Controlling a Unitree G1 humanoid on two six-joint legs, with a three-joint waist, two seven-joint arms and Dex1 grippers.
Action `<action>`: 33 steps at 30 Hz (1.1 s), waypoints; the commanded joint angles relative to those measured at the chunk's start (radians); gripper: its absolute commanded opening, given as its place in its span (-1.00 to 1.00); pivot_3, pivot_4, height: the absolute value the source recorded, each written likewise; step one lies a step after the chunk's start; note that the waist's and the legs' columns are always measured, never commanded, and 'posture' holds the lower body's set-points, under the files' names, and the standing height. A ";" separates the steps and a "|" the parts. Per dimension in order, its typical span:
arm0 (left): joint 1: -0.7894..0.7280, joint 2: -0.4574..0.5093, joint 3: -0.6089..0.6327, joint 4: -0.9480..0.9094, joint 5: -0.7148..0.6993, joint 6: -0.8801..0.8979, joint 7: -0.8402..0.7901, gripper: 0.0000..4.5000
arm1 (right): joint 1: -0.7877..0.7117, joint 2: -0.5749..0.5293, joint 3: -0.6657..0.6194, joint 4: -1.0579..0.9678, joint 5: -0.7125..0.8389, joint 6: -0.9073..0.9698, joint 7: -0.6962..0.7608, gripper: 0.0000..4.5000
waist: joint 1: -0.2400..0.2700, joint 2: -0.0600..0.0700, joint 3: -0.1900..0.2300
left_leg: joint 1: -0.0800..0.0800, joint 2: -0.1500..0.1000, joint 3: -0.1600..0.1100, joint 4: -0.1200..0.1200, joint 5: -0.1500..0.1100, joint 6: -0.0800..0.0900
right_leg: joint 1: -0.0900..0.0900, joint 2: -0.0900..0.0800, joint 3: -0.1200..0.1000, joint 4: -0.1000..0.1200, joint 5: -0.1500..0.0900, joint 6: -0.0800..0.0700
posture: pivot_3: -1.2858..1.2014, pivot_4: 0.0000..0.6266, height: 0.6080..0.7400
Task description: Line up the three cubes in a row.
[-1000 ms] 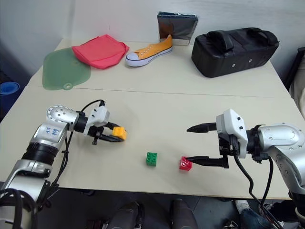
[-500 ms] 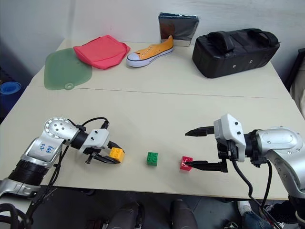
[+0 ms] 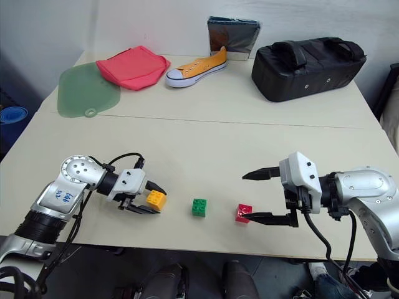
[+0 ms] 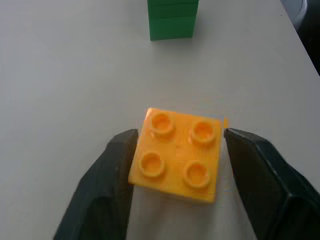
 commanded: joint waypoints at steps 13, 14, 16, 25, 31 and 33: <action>0.245 0.248 0.335 -0.171 -0.257 0.196 -0.033 0.99 | 0.058 -0.035 -0.061 0.034 -0.023 -0.066 0.068 1.00 | -0.003 0.000 0.000 | 0.001 0.000 0.000 -0.003 0.000 0.000 | 0.001 -0.001 0.000 -0.003 0.000 0.000 | 0.03 -0.52 1.00; 0.257 0.252 0.349 -0.181 -0.261 0.199 -0.024 0.99 | 0.057 -0.035 -0.061 0.039 -0.024 -0.070 0.069 1.00 | -0.002 0.000 0.000 | 0.001 0.000 0.000 -0.003 -0.001 0.001 | 0.001 -0.002 0.000 -0.003 0.000 0.000 | 0.03 -0.52 1.00; 0.254 0.249 0.347 -0.198 -0.264 0.213 -0.007 0.99 | 0.039 -0.026 -0.041 0.049 -0.029 -0.073 0.065 1.00 | 0.001 0.000 0.000 | 0.001 0.000 -0.001 -0.003 -0.001 0.002 | 0.001 -0.002 0.000 -0.003 0.000 0.000 | 0.03 -0.52 1.00; 0.261 0.348 0.456 -0.164 -0.315 0.233 -0.047 0.99 | 0.091 -0.083 -0.146 0.074 -0.010 -0.065 0.123 1.00 | -0.003 0.000 0.000 | 0.001 0.000 0.000 -0.009 0.001 -0.002 | -0.001 -0.001 0.000 -0.004 0.000 0.000 | 0.03 -0.52 1.00; 0.306 0.439 0.584 -0.128 -0.350 0.296 -0.062 0.99 | 0.295 -0.123 -0.372 0.178 -0.034 -0.084 0.229 1.00 | 0.002 0.000 0.000 | 0.002 0.000 0.000 -0.010 -0.001 0.002 | 0.001 -0.001 -0.001 -0.004 0.000 0.000 | 0.03 -0.52 1.00; 0.303 0.442 0.601 -0.122 -0.361 0.313 -0.052 0.99 | 0.357 -0.122 -0.436 0.201 -0.041 -0.093 0.261 1.00 | 0.002 0.000 0.000 | 0.003 0.000 0.000 -0.010 -0.001 0.002 | 0.002 -0.002 0.000 -0.006 0.000 0.000 | 0.03 -0.52 1.00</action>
